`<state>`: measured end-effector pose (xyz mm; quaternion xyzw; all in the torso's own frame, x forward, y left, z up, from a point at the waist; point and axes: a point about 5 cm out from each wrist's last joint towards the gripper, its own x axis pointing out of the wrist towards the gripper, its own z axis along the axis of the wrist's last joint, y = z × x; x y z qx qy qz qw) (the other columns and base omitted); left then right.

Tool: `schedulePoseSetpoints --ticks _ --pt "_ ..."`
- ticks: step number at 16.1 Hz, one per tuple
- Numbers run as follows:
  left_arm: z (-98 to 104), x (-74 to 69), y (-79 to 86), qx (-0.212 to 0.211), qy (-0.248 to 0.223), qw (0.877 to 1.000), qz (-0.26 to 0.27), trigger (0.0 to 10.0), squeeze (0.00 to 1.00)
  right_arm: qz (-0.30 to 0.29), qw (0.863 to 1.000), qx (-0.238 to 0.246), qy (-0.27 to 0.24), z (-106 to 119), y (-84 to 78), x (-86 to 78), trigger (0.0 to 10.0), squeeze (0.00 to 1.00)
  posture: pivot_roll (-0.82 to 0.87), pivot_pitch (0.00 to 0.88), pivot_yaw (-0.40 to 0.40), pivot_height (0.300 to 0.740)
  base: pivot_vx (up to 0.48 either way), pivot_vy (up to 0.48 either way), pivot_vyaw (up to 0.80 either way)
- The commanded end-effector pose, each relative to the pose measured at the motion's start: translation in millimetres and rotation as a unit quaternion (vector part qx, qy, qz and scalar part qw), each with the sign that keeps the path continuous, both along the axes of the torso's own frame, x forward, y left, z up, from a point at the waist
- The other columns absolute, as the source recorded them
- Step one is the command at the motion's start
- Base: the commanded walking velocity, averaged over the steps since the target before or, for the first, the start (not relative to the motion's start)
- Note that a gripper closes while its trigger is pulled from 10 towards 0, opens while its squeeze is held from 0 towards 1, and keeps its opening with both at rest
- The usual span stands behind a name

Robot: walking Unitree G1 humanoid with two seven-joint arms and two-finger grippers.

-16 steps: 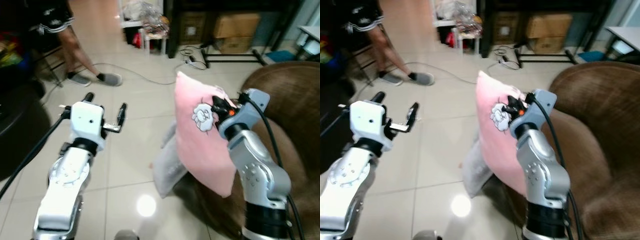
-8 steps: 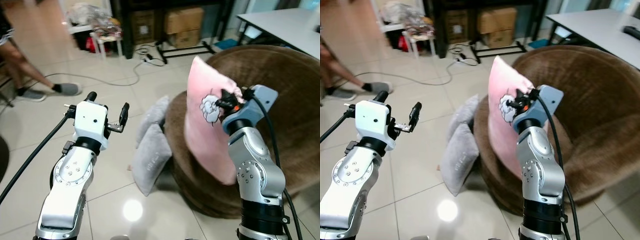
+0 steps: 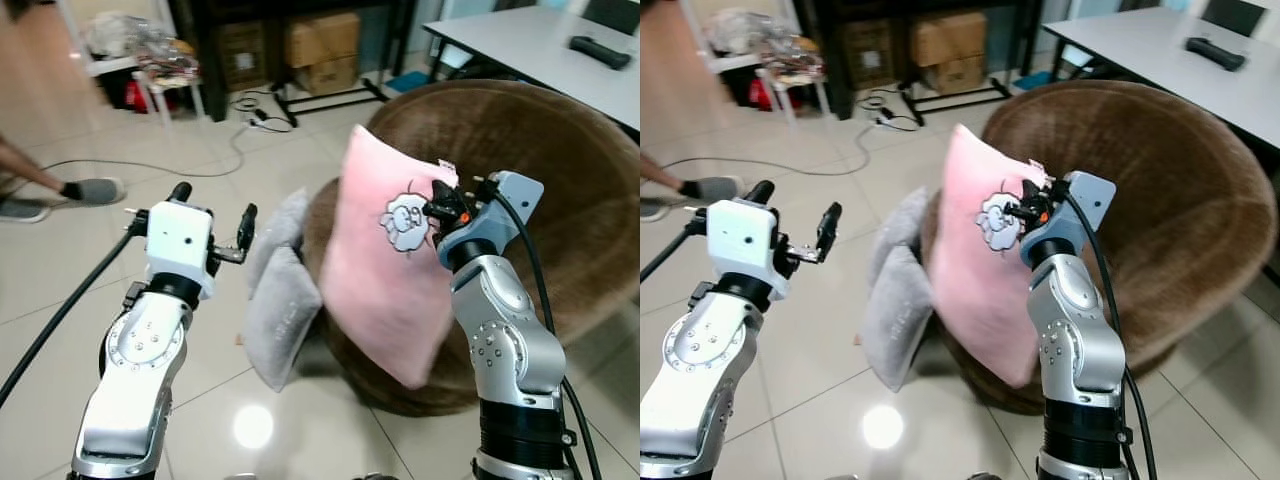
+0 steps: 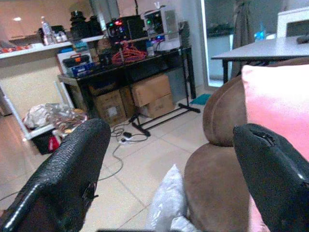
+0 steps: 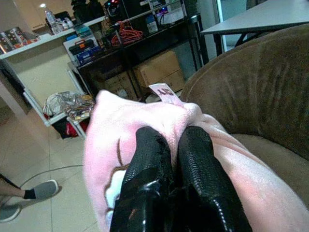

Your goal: Move the pillow to the sofa from floor

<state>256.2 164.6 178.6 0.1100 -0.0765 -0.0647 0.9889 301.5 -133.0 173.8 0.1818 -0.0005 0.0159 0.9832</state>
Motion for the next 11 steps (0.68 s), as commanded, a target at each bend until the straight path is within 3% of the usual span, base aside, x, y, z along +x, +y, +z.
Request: schedulePoseSetpoints --ticks 1,4,11 --pt "4.0 0.0 1.7 -0.002 -0.009 1.0 0.0 10.0 0.0 0.009 1.0 -0.001 -0.01 2.3 0.2 -1.2 10.0 0.0 0.08 0.0 -0.029 0.74 0.0 0.0 -0.8" --pt "4.7 0.3 1.2 -0.012 -0.01 1.0 -0.005 10.0 0.0 0.018 1.0 -0.009 0.002 -2.6 2.0 -0.4 10.0 0.0 0.08 0.0 -0.029 0.74 0.089 0.0 -0.8" --pt "3.8 1.5 1.0 -0.012 -0.01 1.0 -0.012 10.0 0.0 0.019 1.0 -0.01 0.005 -5.0 1.1 -0.3 10.0 0.0 0.08 0.0 -0.03 0.74 0.283 0.0 0.0"
